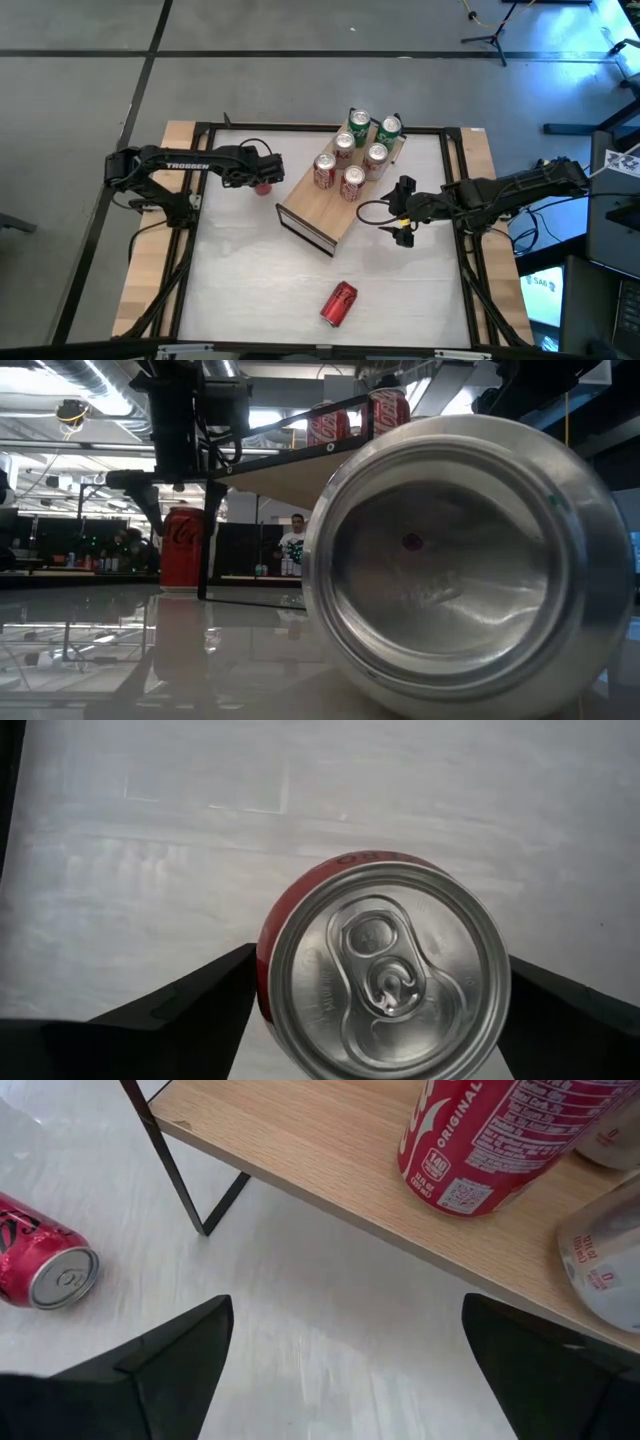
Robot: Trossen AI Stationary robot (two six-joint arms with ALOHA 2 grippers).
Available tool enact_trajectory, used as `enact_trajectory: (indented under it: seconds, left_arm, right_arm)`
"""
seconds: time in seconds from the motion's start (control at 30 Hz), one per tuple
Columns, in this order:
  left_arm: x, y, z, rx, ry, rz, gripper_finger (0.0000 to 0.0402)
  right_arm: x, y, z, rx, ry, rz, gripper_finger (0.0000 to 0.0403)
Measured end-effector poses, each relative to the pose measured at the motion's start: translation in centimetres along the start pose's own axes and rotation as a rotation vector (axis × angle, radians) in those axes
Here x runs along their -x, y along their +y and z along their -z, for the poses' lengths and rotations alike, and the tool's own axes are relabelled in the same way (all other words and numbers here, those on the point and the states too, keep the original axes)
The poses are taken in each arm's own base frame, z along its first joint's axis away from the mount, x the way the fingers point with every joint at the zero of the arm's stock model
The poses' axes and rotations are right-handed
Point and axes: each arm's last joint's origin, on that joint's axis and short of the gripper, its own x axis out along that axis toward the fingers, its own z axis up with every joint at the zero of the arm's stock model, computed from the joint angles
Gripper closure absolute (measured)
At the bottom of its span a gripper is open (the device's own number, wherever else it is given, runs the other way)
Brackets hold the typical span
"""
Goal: Place canned beverage on shelf
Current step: Put the left red-black soda can on the shelf
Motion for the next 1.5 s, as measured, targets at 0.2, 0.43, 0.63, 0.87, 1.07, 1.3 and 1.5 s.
enact_trajectory:
  seconds: [0.2,0.43,0.63,0.87,1.07,1.3,1.5]
  left_arm:
    - [0.00,0.00,0.00,-0.002,0.000,0.000,0.0033]
    - [0.00,0.01,0.01,-0.009,0.005,0.000,0.0012]
    - [0.01,-0.02,0.16,-0.047,0.052,0.008,0.0008]
    - [0.01,-0.38,-0.01,-0.077,0.006,0.039,0.0008]
    - [0.02,-0.49,-0.08,-0.072,-0.016,0.047,0.0008]
    - [0.02,-0.64,-0.11,-0.122,-0.023,0.061,0.0008]
    - [0.03,-0.71,-0.20,-0.163,-0.050,0.062,0.0008]
  right_arm:
    - [0.00,0.00,0.00,0.000,0.000,0.000,0.0015]
    - [0.00,0.00,0.00,0.000,0.000,0.000,0.0015]
    - [0.00,0.00,0.00,0.000,0.000,0.001,0.0015]
    - [0.00,0.00,-0.01,0.000,-0.001,0.001,0.0015]
    - [0.00,0.00,-0.01,0.000,-0.002,0.001,0.0015]
    - [0.00,0.00,-0.02,0.000,-0.002,0.002,0.0015]
    - [0.00,0.00,-0.02,-0.001,-0.002,0.001,0.0015]
